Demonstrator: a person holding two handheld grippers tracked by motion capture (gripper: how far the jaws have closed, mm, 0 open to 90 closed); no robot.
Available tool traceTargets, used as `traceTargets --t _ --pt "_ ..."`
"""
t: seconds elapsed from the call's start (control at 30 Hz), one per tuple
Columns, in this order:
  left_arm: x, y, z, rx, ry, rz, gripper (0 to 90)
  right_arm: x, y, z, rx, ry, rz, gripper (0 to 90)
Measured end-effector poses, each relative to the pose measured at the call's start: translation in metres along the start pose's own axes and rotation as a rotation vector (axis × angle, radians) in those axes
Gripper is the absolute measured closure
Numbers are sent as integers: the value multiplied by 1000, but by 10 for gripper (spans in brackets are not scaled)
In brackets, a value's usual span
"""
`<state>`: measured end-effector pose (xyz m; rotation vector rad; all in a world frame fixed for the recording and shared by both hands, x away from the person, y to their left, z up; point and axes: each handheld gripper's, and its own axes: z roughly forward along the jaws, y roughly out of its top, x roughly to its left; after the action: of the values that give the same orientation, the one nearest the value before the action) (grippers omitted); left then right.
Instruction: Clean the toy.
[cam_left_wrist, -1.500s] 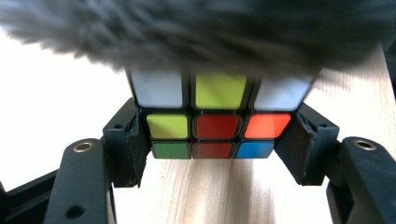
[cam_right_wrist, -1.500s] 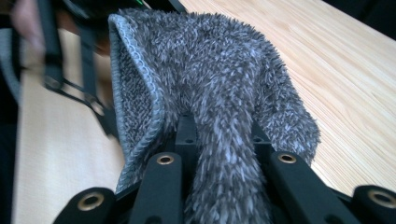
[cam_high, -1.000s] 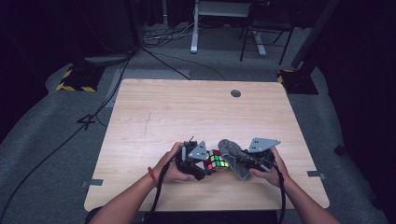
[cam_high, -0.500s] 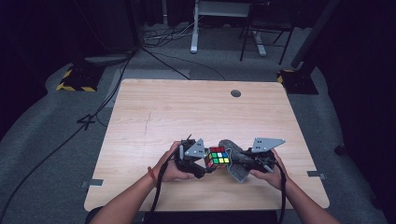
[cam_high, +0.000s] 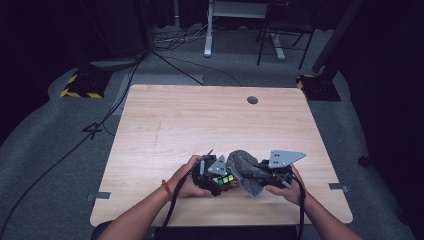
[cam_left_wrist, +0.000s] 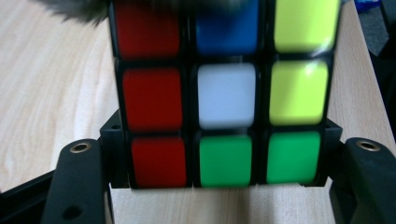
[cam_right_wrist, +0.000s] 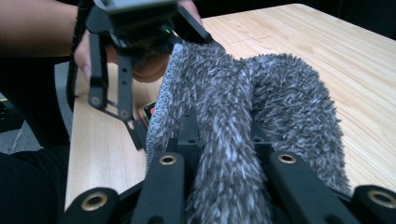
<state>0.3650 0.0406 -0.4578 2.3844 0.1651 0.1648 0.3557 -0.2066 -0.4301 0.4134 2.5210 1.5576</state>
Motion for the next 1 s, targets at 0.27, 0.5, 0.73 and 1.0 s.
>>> traceTargets --t 0.27,0.5,0.73,1.0 --pt "1 -2 1 9 2 4 331 6 3 7 27 -5 -34 755" --pt "0 -1 -7 -37 15 12 334 -5 -5 2 67 -47 4 757" --pt "-1 0 -14 -77 6 25 335 -15 -12 1 122 -95 38 759" --pt "0 0 -8 -54 2 21 335 -14 -5 -9 43 -108 50 759"
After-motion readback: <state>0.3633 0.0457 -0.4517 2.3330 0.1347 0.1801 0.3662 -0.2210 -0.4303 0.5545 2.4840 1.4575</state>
